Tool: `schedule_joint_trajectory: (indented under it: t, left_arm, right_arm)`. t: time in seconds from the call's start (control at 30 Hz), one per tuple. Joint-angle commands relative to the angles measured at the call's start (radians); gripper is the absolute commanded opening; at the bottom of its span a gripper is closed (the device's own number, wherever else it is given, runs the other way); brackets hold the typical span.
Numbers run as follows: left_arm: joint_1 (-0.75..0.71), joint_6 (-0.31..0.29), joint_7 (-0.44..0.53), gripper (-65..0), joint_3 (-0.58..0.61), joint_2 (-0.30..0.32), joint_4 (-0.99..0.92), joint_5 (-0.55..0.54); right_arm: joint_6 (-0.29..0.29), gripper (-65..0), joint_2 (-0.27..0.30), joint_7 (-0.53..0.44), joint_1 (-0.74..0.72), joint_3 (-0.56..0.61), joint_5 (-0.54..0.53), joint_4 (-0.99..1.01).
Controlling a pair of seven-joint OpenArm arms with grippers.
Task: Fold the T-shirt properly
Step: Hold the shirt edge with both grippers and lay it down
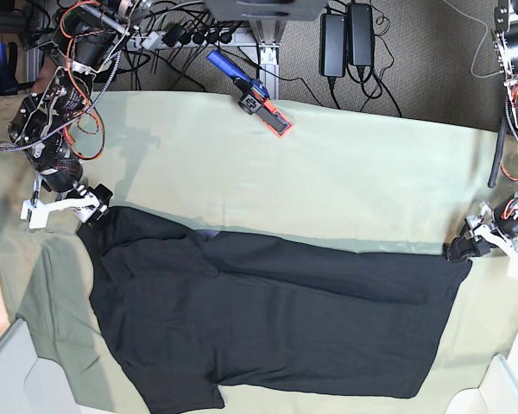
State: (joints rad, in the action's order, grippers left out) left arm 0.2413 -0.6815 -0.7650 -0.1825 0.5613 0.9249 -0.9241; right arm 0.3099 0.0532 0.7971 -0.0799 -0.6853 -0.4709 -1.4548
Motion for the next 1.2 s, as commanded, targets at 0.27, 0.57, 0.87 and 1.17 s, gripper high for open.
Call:
schedule_joint_trajectory:
  t: [0.27, 0.57, 0.87, 1.17]
  left_arm:
    - [0.007, -0.017, 0.009, -26.3, -0.052, 0.032, 0.014, -0.016]
    - [0.002, -0.017, 0.009, -26.3, -0.052, 0.032, 0.014, -0.015]
    - [0.002, -0.017, 0.009, -26.3, -0.052, 0.031, 0.014, -0.015]
    - [0.002, -0.017, 0.012, -26.3, -0.052, 0.031, 0.014, -0.015]
  right_arm:
    - [0.052, -23.2, 0.018, -0.016, -0.011, -0.010, -0.007, -0.015]
    - [0.034, -23.3, 0.018, -0.035, -0.011, -0.009, -0.003, 0.005]
    - [0.035, -23.3, 0.012, -0.074, -0.047, -0.008, -0.019, 0.084]
    - [0.035, -23.3, 0.006, -0.067, -0.047, 0.066, -0.038, 0.085]
